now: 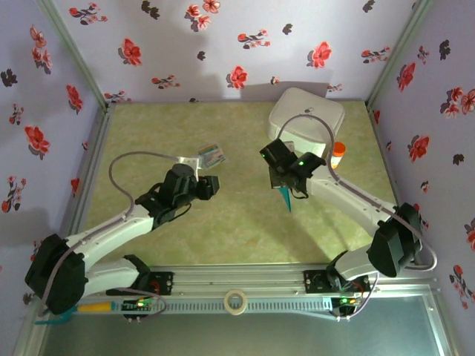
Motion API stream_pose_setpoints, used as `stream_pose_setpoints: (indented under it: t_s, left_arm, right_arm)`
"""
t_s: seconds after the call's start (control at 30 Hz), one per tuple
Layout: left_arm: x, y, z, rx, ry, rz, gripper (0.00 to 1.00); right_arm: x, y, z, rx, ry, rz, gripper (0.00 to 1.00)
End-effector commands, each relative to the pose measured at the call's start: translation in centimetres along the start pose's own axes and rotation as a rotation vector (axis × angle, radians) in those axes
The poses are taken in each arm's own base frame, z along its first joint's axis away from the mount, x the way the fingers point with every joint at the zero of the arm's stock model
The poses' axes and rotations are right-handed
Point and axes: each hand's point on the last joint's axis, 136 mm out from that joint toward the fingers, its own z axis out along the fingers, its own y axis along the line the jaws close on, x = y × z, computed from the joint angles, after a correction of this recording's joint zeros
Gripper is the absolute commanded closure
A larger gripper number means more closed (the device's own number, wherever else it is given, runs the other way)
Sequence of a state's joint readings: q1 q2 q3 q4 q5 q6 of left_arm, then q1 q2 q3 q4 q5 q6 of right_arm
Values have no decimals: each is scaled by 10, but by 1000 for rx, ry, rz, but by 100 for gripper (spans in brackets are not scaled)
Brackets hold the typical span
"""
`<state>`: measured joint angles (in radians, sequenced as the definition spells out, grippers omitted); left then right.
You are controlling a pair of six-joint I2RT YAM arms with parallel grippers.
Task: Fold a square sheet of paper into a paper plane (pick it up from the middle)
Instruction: Turn over the paper at the center of the table.
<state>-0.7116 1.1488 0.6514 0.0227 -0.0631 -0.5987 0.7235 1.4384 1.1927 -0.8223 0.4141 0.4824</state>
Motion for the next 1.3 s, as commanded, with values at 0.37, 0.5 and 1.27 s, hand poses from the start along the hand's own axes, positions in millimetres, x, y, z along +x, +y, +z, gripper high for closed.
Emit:
stream_pose_setpoints:
  t_s: [0.37,0.5,1.27]
  left_arm:
    - [-8,28,-18,-112,-68,-33,54]
    - [-9,32,-24,-127,-90,-44,55]
    - [-12,43,-36,-180,-116,-77,56]
  right_arm:
    - [-3,2,16,271,-14,-199,100]
    - [4,19,26,248,14,-235,100]
    - [32,125,60,-172,197,-135,92]
